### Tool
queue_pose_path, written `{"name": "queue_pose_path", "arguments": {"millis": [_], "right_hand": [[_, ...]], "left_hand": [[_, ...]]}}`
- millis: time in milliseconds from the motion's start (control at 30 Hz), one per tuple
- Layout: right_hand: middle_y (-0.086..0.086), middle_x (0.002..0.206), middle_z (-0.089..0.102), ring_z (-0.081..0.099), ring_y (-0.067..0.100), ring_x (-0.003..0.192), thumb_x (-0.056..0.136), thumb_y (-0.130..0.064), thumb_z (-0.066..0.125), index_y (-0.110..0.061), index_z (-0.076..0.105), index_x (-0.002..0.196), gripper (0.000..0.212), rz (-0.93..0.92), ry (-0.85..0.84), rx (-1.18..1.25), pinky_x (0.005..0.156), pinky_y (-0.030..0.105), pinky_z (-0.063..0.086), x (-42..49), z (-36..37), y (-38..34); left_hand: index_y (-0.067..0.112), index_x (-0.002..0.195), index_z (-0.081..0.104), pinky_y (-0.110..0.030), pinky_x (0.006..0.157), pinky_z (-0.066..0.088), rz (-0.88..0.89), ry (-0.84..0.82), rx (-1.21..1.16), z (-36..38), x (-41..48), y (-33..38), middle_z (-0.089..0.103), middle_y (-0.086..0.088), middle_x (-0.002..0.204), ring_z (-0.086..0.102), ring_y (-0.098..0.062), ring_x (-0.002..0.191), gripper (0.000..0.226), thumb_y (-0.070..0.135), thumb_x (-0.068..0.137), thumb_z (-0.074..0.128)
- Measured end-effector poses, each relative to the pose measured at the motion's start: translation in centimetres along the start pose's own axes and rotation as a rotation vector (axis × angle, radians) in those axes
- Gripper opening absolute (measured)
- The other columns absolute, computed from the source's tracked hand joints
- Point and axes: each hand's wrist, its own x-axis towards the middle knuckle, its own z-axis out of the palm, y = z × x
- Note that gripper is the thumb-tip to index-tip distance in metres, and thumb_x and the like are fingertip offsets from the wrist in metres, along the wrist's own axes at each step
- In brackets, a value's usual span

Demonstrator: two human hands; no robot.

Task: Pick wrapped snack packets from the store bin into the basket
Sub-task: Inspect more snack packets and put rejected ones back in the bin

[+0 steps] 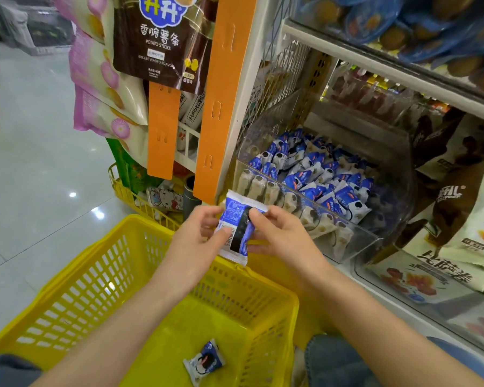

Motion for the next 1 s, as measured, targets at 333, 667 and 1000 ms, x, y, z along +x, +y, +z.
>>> {"name": "queue_pose_path", "arguments": {"millis": [333,667,1000], "right_hand": [[0.006,0.094,0.061,0.061,0.014,0.075,0.091,-0.013,0.056,-0.021,0.049,0.084,0.012,-0.094,-0.009,-0.136,0.065,0.027,0.055,-0.2,1.0,1.0],[-0.011,0.087,0.064,0.062,0.003,0.079,0.087,-0.02,0.062,-0.028,0.054,0.088,0.011,-0.31,0.04,-0.387,0.069,0.023,0.053,-0.8,0.3,1.9],[-0.005,0.114,0.06,0.064,0.014,0.097,0.088,-0.022,0.06,-0.021,0.047,0.114,0.03,-0.109,-0.089,-0.269,0.082,0.038,0.055,-1.2,1.4,2.4]], "left_hand": [[0.03,0.105,0.058,-0.036,0.081,0.056,0.073,0.015,0.084,0.1,-0.4,-0.3,0.063,0.014,0.105,0.062,-0.008,0.095,0.031,0.027,0.077,0.072],[0.031,0.099,0.057,-0.019,0.088,0.051,0.103,-0.111,-0.017,0.0,-0.3,-0.9,0.067,0.009,0.108,0.063,0.0,0.099,0.027,0.007,0.087,0.06],[0.047,0.091,0.046,-0.008,0.061,0.045,0.278,-0.002,0.302,-0.2,-1.3,-1.2,0.067,0.014,0.086,0.061,0.005,0.08,0.029,0.018,0.095,0.048]]}}
